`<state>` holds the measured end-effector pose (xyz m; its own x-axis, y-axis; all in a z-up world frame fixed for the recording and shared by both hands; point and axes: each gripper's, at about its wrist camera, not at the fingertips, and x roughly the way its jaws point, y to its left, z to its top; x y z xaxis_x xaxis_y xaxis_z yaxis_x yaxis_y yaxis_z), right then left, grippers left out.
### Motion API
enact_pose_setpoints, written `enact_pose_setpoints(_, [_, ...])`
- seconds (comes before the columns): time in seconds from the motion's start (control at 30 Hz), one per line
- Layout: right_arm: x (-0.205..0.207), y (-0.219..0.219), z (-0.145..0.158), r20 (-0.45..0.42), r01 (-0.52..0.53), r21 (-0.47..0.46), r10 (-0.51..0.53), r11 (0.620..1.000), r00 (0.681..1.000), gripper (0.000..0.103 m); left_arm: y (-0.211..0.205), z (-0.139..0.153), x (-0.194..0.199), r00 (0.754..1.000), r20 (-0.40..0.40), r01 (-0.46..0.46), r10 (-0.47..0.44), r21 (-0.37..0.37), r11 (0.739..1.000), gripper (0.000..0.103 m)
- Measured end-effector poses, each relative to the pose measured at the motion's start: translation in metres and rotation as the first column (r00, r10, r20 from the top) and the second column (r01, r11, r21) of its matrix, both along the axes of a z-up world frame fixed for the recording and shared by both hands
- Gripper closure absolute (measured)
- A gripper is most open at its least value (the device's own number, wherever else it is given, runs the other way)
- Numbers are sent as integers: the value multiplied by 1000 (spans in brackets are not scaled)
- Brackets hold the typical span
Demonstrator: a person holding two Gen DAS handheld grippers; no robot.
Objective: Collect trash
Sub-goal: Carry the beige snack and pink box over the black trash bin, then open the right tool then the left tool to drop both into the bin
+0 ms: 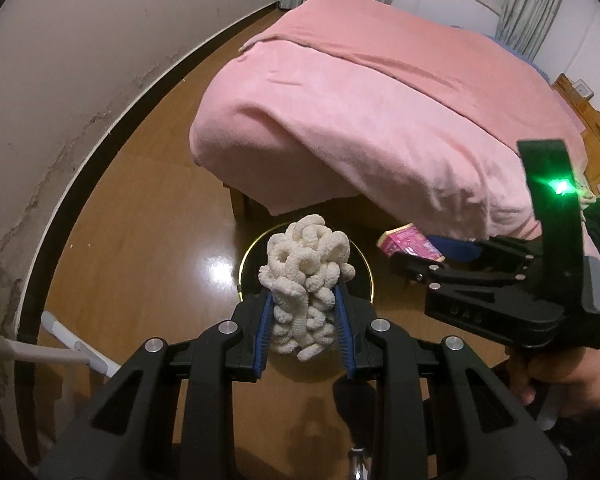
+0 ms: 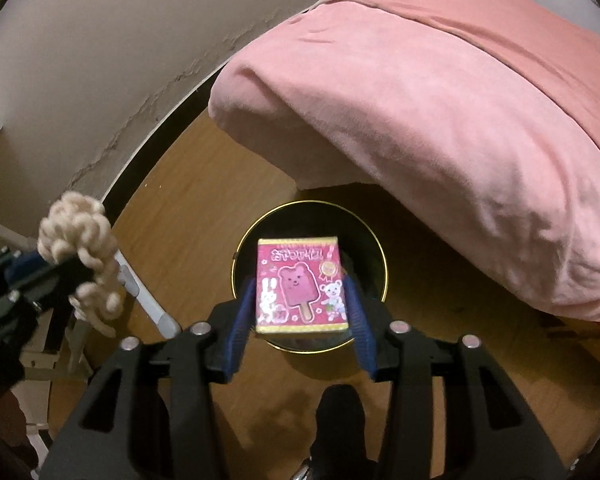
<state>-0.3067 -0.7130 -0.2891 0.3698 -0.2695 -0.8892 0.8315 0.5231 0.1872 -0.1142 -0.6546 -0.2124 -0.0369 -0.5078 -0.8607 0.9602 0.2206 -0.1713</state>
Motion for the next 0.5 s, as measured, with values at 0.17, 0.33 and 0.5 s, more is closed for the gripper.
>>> enact_pose_setpoints(0.17, [-4, -5, 2, 10, 21, -7, -21, 1000, 1000, 38, -6, -7, -3, 1000, -4, 10, -10, 13, 1000, 76])
enact_pose_setpoints(0.33, [-12, -12, 3, 13, 60, -4, -60, 998, 998, 35, -13, -13, -7, 1000, -12, 19, -19, 19, 1000, 76])
enact_pose_setpoints(0.5, [-30, -20, 4, 28, 144, 9, -144, 990, 989, 35, -24, -29, -13, 999, -38, 35, -33, 41, 999, 76])
